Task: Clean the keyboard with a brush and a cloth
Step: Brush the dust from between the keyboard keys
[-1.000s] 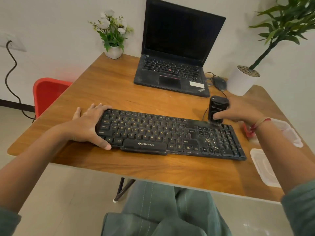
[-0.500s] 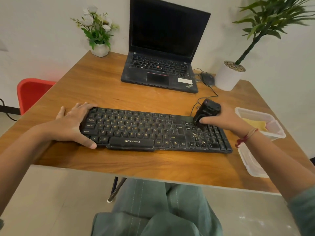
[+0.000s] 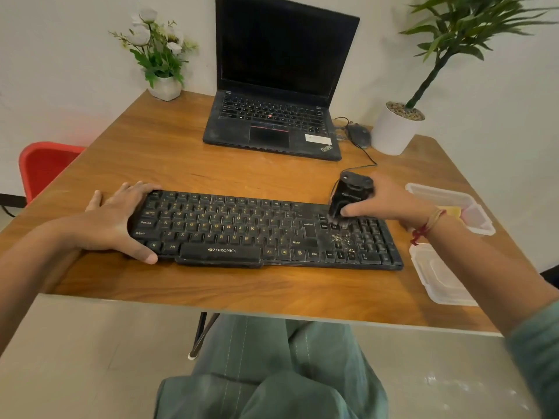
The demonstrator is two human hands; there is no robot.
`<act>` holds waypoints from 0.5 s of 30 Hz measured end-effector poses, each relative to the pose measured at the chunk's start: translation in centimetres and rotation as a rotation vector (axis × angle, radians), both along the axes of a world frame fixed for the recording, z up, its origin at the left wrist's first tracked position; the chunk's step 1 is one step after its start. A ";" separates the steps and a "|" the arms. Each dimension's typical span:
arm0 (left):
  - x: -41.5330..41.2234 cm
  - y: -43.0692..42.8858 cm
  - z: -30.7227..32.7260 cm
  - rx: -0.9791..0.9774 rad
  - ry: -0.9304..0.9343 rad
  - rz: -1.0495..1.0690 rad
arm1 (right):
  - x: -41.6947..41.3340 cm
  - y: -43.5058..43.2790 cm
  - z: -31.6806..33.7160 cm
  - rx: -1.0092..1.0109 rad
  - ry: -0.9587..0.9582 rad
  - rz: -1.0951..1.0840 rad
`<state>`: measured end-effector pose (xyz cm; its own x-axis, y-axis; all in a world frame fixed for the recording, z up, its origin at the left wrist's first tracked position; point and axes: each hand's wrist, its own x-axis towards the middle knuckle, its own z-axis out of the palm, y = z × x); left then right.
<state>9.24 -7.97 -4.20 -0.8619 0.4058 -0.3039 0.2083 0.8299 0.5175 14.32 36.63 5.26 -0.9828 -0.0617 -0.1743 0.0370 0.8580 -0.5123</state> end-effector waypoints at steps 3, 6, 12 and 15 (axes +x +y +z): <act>0.0 0.0 -0.1 0.007 0.015 0.003 | 0.7 -0.6 -1.1 0.081 0.106 0.017; 0.1 0.0 -0.1 0.003 0.028 0.004 | 1.4 -0.6 -1.3 -0.024 -0.057 0.136; 0.2 -0.1 -0.4 -0.004 0.059 0.017 | 0.8 -0.5 -1.7 0.096 0.222 -0.083; 0.2 -0.1 -0.5 0.008 0.069 0.015 | 2.3 -1.9 -2.2 -0.104 -0.066 0.073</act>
